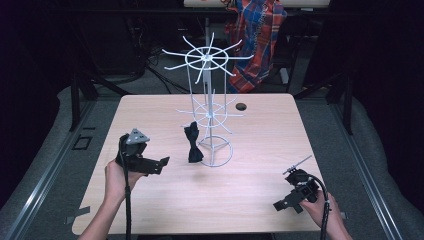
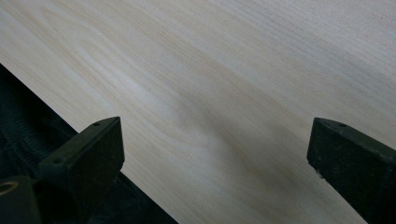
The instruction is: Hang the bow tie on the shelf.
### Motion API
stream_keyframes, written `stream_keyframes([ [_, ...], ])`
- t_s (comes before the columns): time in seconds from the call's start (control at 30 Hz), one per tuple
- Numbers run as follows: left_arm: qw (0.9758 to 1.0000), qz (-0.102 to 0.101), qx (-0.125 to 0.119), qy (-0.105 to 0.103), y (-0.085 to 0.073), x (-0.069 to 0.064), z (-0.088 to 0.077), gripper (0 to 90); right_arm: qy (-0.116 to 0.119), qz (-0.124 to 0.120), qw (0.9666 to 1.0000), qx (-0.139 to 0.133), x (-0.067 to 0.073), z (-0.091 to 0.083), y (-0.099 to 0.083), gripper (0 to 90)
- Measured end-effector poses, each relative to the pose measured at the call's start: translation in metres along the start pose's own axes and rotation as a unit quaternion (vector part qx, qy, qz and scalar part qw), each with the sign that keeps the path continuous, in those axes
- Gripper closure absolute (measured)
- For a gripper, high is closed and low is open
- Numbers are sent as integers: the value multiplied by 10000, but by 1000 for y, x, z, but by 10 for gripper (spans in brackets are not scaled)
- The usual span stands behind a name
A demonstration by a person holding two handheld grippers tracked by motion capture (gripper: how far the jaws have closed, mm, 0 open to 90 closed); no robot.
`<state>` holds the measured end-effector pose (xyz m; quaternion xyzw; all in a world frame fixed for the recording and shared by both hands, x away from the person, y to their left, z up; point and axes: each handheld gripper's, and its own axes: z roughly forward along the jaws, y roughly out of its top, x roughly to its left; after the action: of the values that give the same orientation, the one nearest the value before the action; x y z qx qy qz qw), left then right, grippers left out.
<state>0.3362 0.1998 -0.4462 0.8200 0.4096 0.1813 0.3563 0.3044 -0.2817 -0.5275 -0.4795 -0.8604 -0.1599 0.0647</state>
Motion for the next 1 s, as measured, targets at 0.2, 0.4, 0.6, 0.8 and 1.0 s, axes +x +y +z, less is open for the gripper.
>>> stream_keyframes([
  [0.2,9999,-13,132,22,-11,3,-1,2,-34,16,10000,-14,1,1,0,35],
  [0.4,9992,-33,389,93,-23,4,2,2,-6,-34,10000,69,1,1,1,35],
  [0.6,9980,-174,607,-35,-40,7,8,2,-3,-26,10000,64,0,1,0,35],
  [0.8,9960,-259,854,-29,-54,11,12,1,-4,-34,10000,72,0,1,0,35],
  [1.0,9944,-390,977,-16,-61,17,21,2,62,0,10000,18,2,3,1,36],
])
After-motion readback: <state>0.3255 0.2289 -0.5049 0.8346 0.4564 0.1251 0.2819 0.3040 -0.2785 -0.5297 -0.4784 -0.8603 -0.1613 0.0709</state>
